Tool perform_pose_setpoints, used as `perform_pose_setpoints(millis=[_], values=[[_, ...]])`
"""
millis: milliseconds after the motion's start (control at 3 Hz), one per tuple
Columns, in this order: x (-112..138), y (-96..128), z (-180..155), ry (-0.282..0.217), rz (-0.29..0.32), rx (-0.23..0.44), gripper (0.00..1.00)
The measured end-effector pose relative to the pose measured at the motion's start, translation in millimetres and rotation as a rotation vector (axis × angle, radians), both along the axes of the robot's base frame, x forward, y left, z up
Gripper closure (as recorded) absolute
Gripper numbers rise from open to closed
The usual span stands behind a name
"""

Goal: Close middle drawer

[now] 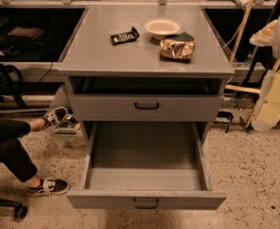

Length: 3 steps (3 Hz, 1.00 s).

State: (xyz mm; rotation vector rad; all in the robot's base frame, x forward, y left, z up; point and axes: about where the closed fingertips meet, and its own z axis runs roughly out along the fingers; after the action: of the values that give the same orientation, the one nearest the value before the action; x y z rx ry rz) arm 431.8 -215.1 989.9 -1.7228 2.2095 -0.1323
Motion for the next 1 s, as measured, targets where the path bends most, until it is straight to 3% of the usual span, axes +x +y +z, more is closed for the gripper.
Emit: perform_pose_setpoints(millis=[333,667,1000], values=[[0,0,0,0.0,0.0,0.0,0.0],[-3,3,-20,0.0,0.013,0.009,0.0],[-18,22,-63,-0.009,0.054,0.06,0.0]])
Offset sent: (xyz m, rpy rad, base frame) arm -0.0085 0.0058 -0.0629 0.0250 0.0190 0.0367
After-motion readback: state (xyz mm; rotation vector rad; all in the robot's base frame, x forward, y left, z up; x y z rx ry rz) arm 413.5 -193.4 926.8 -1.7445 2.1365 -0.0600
